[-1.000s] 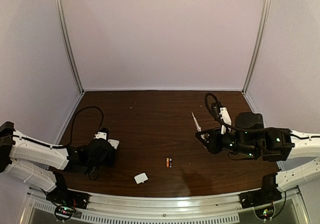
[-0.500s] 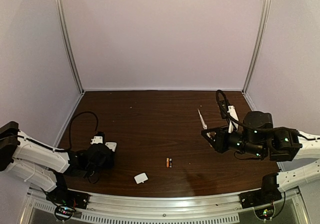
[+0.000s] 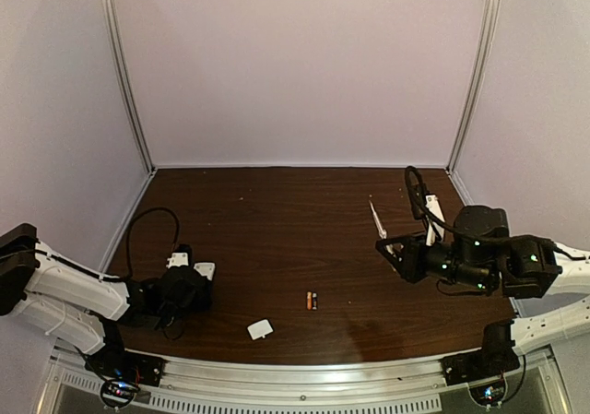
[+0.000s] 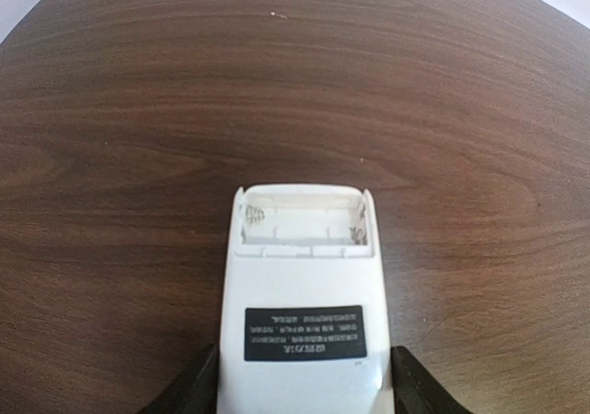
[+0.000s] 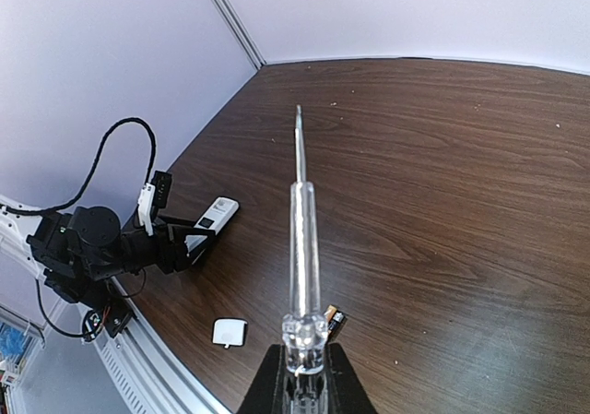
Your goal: Unload the batteries from the remote control
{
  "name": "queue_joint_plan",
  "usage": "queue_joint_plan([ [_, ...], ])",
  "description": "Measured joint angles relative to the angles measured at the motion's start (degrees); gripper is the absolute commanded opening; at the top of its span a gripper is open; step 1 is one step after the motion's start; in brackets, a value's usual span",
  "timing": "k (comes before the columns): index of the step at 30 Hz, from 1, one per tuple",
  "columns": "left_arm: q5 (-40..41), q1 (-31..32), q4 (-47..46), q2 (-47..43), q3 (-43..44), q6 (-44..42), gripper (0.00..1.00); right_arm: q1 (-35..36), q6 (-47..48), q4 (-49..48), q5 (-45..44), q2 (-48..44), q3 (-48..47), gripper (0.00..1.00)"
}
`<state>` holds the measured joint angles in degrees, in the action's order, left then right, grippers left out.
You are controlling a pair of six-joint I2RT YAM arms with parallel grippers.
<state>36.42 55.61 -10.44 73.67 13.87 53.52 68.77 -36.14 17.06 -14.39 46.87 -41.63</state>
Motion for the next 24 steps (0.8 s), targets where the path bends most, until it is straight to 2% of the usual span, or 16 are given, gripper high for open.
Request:
queue_joint_plan([
  [2,-0.9,0.0,0.61,-0.04,-0.11,0.2,0.83,0.0,0.07,0.0,-0.02,0.0,0.0,0.0],
  [3,-1.33,0.0,1.14,-0.15,-0.26,-0.17,0.95,0.0,0.15,0.0,-0.02,0.0,0.0,0.0],
  [4,-1.6,0.07,1.33,-0.68,-0.33,0.0,0.97,0.0,0.2,-0.02,-0.02,0.0,0.0,0.0],
  [10,-2.82,0.09,6.21,-5.92,-0.11,-0.61,0.97,0.0,0.52,-0.11,0.02,0.0,0.0,0.0],
  [14,-3.32,0.31,11.72,-11.32,2.69,-3.65,0.93,0.0,1.16,-1.22,0.81,-0.26,0.28,0.0],
  [19,-6.12,1.68,13.42,-17.49,8.11,-10.08,0.85,0.0,1.55,-5.18,2.38,-1.01,2.25,0.0],
  [24,-12.33,4.15,12.44,-19.91,12.72,-14.78,0.8,0.0,2.1,-11.5,3.98,-1.01,5.53,0.0],
])
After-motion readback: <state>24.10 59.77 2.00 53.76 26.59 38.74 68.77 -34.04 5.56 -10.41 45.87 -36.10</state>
